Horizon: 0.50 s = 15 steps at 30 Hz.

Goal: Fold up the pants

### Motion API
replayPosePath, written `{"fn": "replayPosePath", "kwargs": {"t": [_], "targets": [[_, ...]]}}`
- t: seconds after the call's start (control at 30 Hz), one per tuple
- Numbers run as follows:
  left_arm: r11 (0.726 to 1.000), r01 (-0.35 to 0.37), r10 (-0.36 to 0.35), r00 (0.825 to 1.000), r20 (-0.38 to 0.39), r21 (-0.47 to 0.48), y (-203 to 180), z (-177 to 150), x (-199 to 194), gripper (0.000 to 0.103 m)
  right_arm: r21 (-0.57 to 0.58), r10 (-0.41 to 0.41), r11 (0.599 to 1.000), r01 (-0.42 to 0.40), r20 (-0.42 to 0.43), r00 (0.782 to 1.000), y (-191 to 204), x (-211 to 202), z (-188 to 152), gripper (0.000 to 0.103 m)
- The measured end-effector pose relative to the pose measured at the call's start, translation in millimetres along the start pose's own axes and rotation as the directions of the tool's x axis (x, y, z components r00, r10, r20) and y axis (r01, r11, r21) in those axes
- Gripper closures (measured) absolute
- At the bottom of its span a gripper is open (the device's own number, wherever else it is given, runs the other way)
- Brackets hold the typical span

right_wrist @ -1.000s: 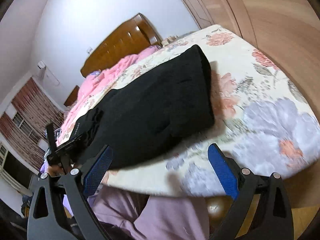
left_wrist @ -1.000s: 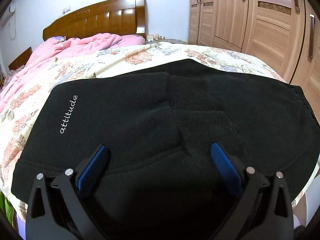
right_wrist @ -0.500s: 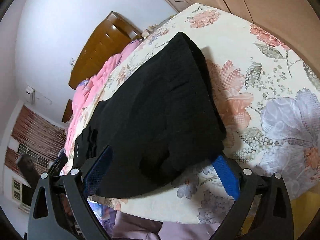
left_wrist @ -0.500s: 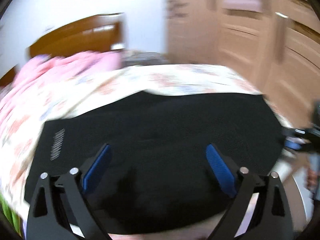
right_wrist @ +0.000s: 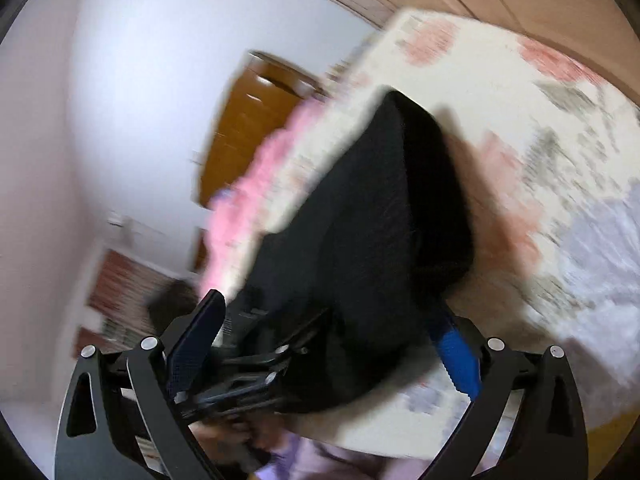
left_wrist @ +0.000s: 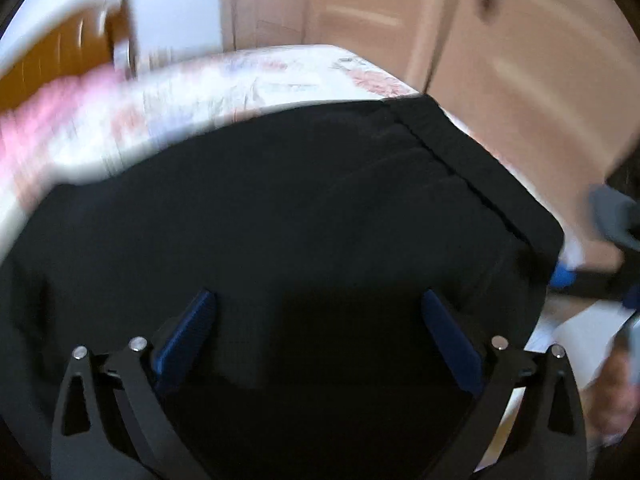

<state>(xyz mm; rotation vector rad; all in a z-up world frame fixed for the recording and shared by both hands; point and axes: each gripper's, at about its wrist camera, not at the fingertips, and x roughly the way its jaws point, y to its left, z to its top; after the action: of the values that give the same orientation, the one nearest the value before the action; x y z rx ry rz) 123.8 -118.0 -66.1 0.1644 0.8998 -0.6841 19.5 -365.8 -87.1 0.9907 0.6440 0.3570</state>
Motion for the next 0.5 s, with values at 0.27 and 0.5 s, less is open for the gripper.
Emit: {"fn": "replayPosePath", "kwargs": {"t": [0.27, 0.5], "targets": [[0.998, -0.046, 0.046, 0.999, -0.009, 0.051, -4, 3, 8, 0.001, 0.009, -0.169, 0.985, 0.170, -0.027, 0.985, -10, -1, -10, 0.009], [0.998, -0.044, 0.044, 0.999, 0.009, 0.054, -8, -1, 7, 0.001, -0.057, -0.288, 0.957, 0.286, -0.045, 0.957, -8, 15, -7, 0.008]]}}
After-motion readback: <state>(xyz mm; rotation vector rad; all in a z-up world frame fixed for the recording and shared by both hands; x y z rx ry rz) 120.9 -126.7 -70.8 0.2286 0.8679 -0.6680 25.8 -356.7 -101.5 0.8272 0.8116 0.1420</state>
